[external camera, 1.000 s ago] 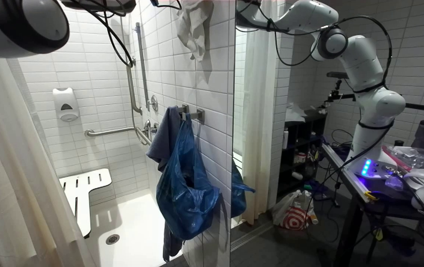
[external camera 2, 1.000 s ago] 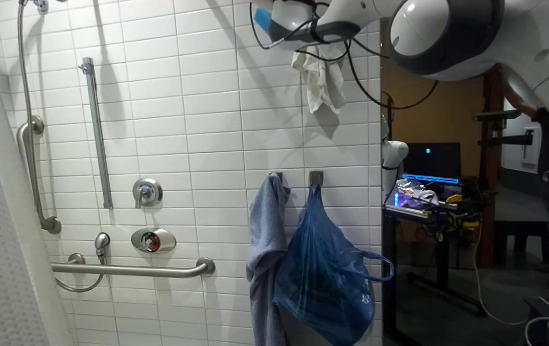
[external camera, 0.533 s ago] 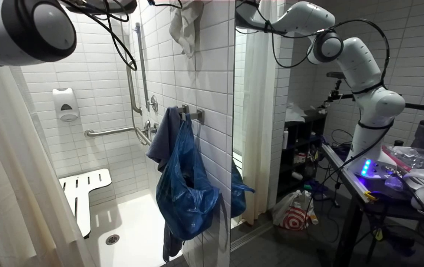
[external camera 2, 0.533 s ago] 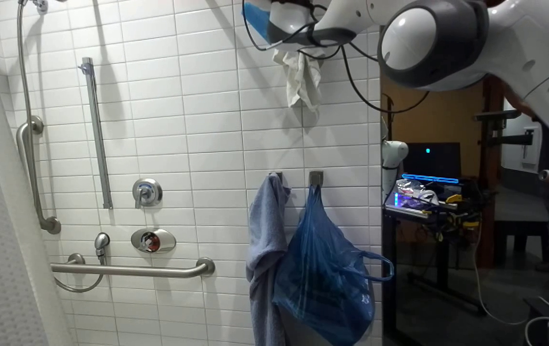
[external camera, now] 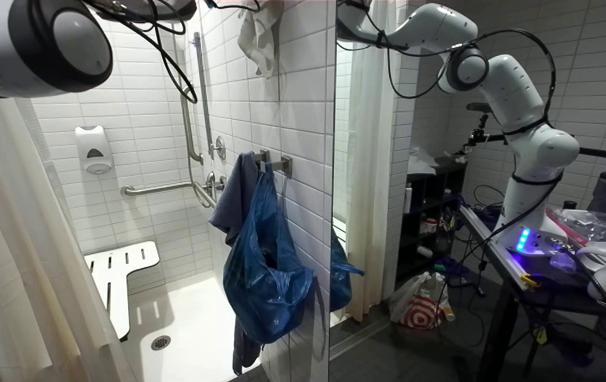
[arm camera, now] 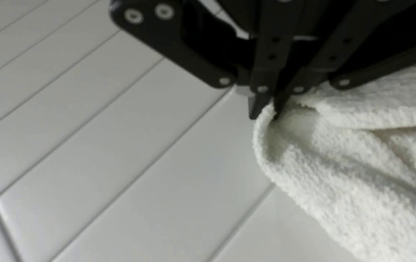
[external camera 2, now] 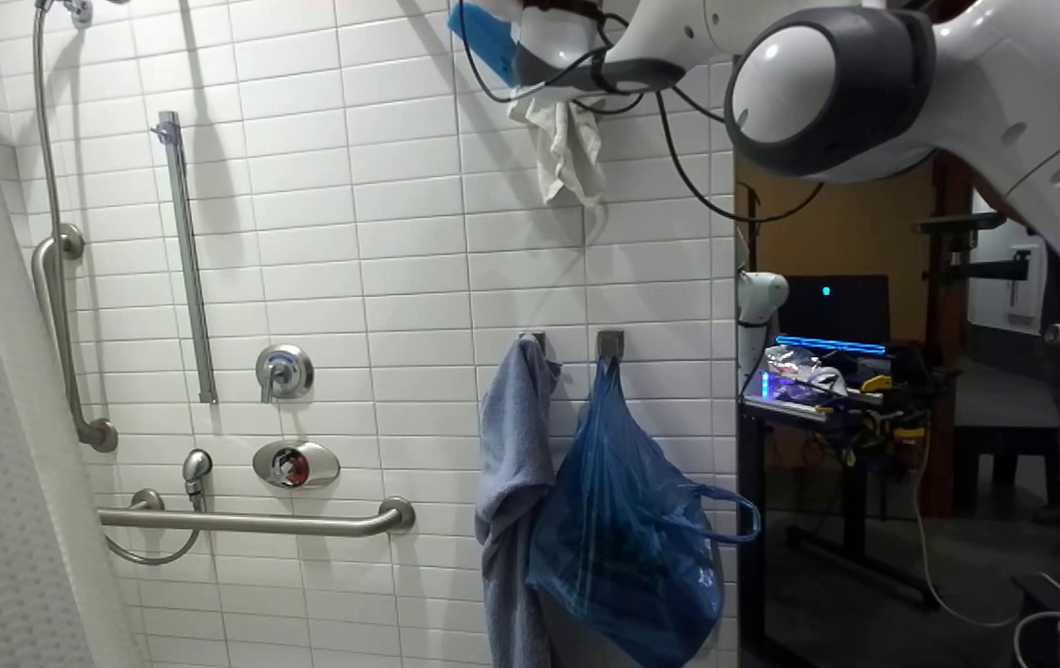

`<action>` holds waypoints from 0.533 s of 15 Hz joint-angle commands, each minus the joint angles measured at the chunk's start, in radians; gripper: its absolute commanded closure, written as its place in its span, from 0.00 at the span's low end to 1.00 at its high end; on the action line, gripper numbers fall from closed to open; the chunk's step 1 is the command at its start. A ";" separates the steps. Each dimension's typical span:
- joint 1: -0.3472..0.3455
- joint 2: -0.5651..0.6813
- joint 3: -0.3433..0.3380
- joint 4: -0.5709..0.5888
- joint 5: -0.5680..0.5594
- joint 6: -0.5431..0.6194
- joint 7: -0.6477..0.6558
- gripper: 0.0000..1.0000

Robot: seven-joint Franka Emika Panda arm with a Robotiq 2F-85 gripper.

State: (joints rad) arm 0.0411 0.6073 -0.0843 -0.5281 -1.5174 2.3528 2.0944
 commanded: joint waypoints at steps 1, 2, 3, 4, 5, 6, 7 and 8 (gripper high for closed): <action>-0.026 0.002 0.020 0.006 0.021 0.107 -0.050 0.99; -0.032 0.000 0.022 0.003 0.027 0.131 -0.056 0.99; -0.042 -0.005 0.026 -0.003 0.035 0.154 -0.060 0.99; -0.052 -0.009 0.031 -0.007 0.044 0.177 -0.064 0.99; -0.067 -0.018 0.038 -0.016 0.059 0.208 -0.072 0.99; -0.079 -0.022 0.042 -0.021 0.072 0.237 -0.078 0.99; -0.095 -0.032 0.052 -0.035 0.092 0.271 -0.094 0.99; -0.112 -0.047 0.064 -0.055 0.115 0.306 -0.126 0.99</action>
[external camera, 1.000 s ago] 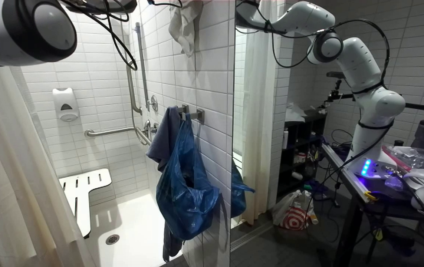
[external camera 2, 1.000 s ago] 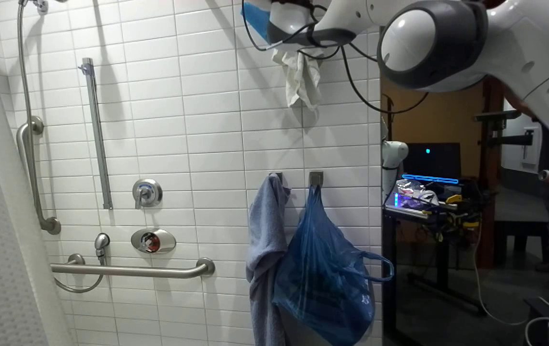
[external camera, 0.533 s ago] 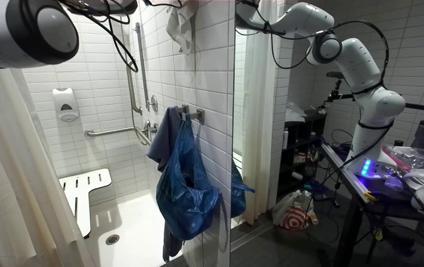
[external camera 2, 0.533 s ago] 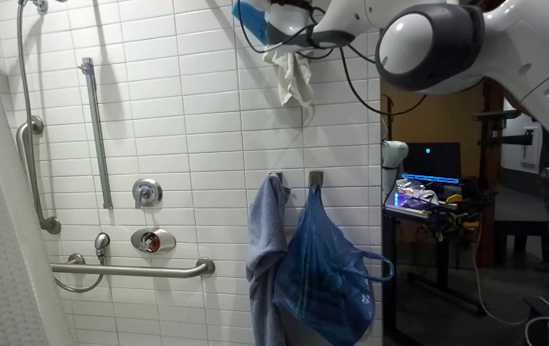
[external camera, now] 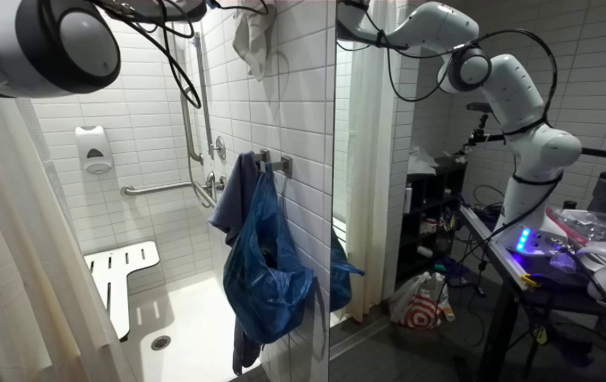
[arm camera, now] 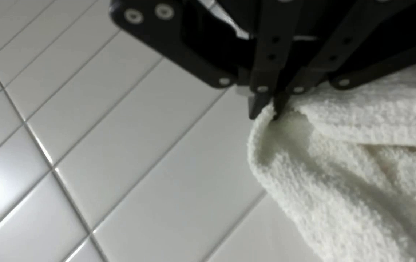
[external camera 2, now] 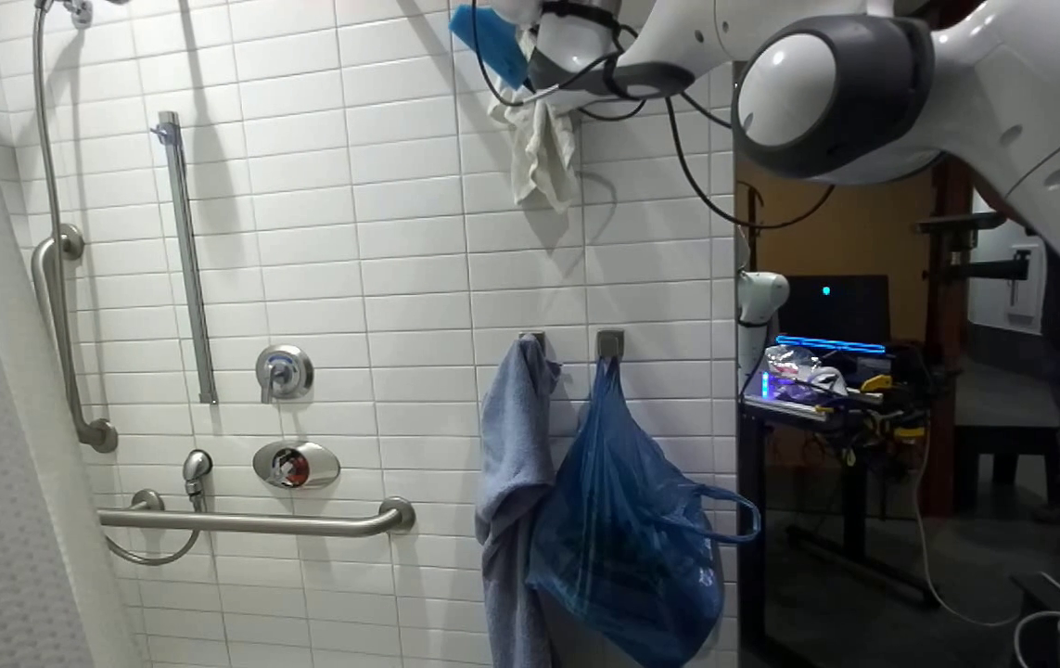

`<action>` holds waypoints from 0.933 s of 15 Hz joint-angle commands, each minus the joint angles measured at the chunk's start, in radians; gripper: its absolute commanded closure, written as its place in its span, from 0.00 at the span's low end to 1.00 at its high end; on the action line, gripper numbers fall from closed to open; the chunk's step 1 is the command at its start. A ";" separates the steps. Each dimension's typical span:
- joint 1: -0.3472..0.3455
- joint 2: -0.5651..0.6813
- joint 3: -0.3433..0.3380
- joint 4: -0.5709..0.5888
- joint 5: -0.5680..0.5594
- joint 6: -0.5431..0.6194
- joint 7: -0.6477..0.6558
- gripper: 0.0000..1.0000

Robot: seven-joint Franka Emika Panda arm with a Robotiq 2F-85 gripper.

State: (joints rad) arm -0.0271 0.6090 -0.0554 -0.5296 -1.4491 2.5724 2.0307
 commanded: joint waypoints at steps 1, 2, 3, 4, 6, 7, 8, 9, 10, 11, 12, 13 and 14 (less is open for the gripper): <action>-0.055 -0.069 0.044 -0.080 0.068 0.101 -0.106 0.99; -0.066 -0.083 0.051 -0.097 0.084 0.117 -0.143 0.99; -0.072 -0.106 0.057 -0.118 0.096 0.122 -0.185 0.99; -0.078 -0.121 0.061 -0.133 0.102 0.125 -0.221 0.99; -0.082 -0.166 0.072 -0.171 0.119 0.115 -0.275 0.99; -0.083 -0.196 0.080 -0.195 0.128 0.111 -0.300 0.99; -0.082 -0.223 0.085 -0.213 0.134 0.109 -0.314 0.99; -0.080 -0.249 0.086 -0.230 0.135 0.112 -0.326 0.99; -0.081 -0.264 0.088 -0.238 0.135 0.114 -0.332 0.99; -0.078 -0.284 0.089 -0.252 0.130 0.103 -0.336 0.99; -0.078 -0.296 0.085 -0.260 0.122 0.104 -0.333 0.99; -0.072 -0.307 0.072 -0.256 0.096 0.104 -0.303 0.99; -0.068 -0.307 0.058 -0.240 0.066 0.110 -0.264 0.99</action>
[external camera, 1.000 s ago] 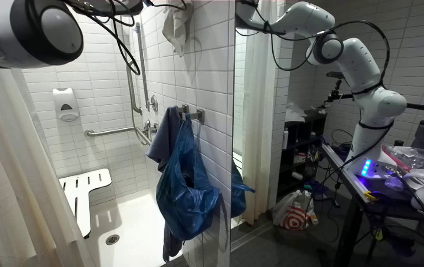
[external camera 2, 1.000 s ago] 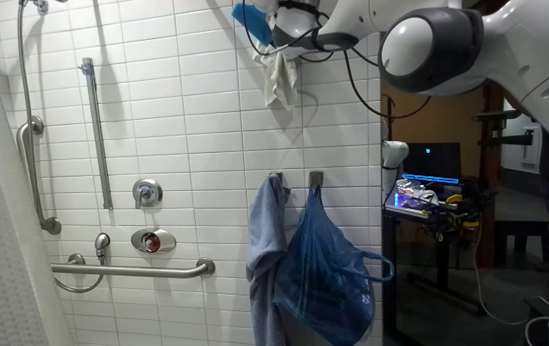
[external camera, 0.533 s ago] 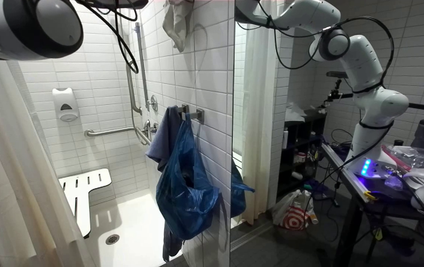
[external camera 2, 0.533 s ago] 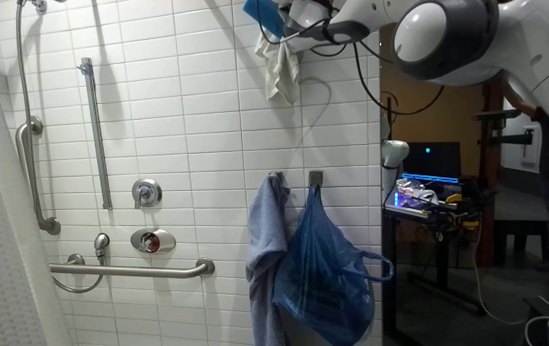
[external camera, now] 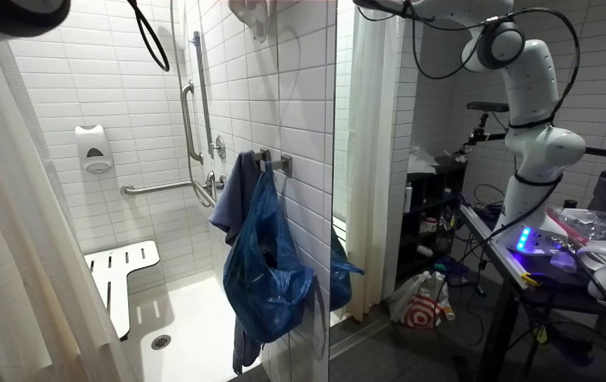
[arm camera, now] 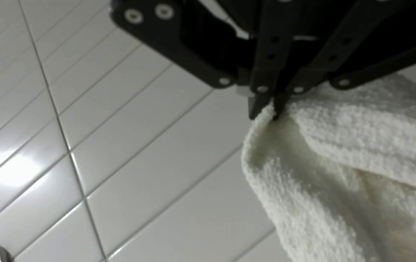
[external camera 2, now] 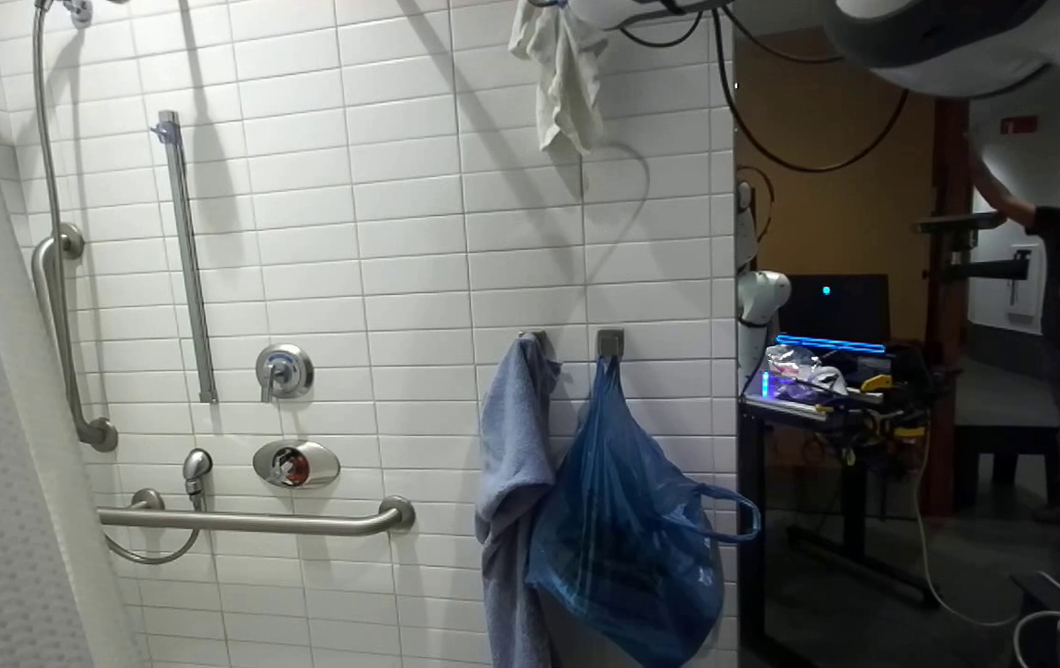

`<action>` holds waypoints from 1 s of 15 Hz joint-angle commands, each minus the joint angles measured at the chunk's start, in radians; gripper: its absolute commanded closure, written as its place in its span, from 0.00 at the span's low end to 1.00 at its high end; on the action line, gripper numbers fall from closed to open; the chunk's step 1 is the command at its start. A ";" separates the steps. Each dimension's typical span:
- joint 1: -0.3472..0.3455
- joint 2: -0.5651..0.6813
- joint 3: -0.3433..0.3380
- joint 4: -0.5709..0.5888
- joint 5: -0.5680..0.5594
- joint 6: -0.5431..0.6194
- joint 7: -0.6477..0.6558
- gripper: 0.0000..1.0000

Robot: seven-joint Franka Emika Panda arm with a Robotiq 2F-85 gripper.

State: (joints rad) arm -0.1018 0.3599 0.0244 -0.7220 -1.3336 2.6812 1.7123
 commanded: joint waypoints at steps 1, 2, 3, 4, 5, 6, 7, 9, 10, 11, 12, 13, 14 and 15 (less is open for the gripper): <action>0.007 -0.065 -0.026 -0.047 -0.059 -0.004 0.069 0.99; 0.006 -0.081 -0.019 -0.066 -0.049 -0.019 0.058 0.99; 0.004 -0.097 -0.009 -0.096 -0.024 -0.044 0.022 0.99; -0.001 -0.113 0.001 -0.127 0.006 -0.069 -0.015 0.99; -0.001 -0.121 0.005 -0.149 0.026 -0.103 -0.041 0.99; -0.003 -0.132 0.014 -0.176 0.058 -0.136 -0.073 0.99; 0.000 -0.137 0.015 -0.188 0.071 -0.169 -0.090 0.99; 0.001 -0.146 0.021 -0.213 0.098 -0.212 -0.124 0.99; 0.003 -0.152 0.024 -0.227 0.110 -0.231 -0.142 0.99; 0.001 -0.161 0.032 -0.246 0.134 -0.250 -0.177 0.99; 0.000 -0.168 0.039 -0.262 0.157 -0.266 -0.208 0.99; -0.004 -0.171 0.049 -0.274 0.199 -0.288 -0.256 0.99; -0.007 -0.177 0.061 -0.288 0.250 -0.312 -0.306 0.99; -0.012 -0.177 0.075 -0.294 0.320 -0.345 -0.367 0.99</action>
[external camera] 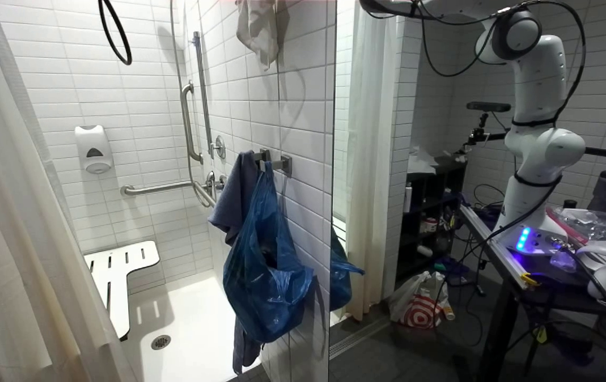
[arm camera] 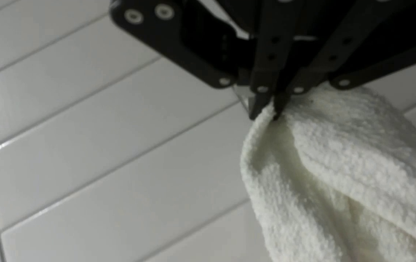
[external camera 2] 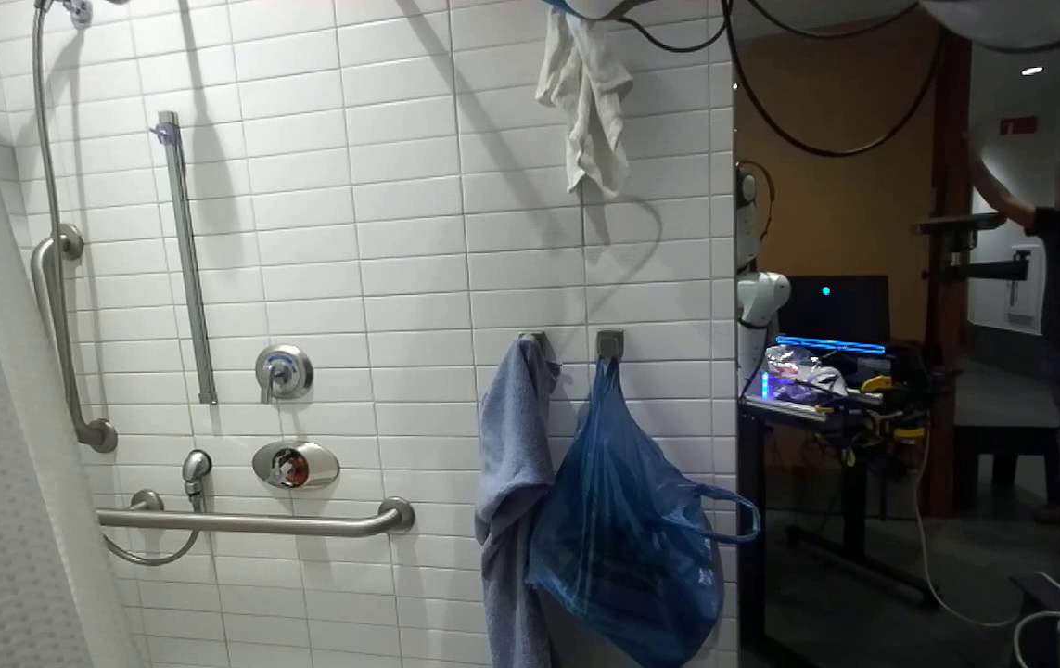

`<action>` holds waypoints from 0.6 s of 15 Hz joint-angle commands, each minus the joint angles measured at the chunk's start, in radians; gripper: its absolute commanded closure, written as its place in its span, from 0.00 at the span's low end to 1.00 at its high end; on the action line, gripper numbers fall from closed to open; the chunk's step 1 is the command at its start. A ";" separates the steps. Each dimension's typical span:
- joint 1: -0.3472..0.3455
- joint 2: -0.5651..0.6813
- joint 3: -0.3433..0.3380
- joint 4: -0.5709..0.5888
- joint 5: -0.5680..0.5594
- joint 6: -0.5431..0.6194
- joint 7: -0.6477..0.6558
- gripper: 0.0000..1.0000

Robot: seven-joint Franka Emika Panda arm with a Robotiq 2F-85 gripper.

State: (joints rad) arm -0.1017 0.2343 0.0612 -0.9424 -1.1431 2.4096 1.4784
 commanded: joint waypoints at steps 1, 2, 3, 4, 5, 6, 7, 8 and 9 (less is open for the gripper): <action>-0.017 -0.037 0.047 -0.060 0.196 -0.105 -0.182 0.99; -0.019 -0.024 0.054 -0.046 0.258 -0.146 -0.230 0.99; -0.019 -0.010 0.057 -0.027 0.314 -0.197 -0.271 0.99; -0.018 -0.002 0.058 -0.013 0.362 -0.255 -0.308 0.99; -0.016 0.018 0.056 0.010 0.395 -0.312 -0.331 0.99; -0.013 0.026 0.051 0.024 0.416 -0.367 -0.345 0.99; -0.012 0.044 0.043 0.046 0.427 -0.412 -0.350 0.99; -0.009 0.056 0.035 0.062 0.422 -0.452 -0.338 0.99; -0.005 0.072 0.022 0.079 0.393 -0.471 -0.308 0.99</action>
State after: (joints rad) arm -0.1072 0.2518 0.0972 -0.9492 -0.7457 2.0202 1.1677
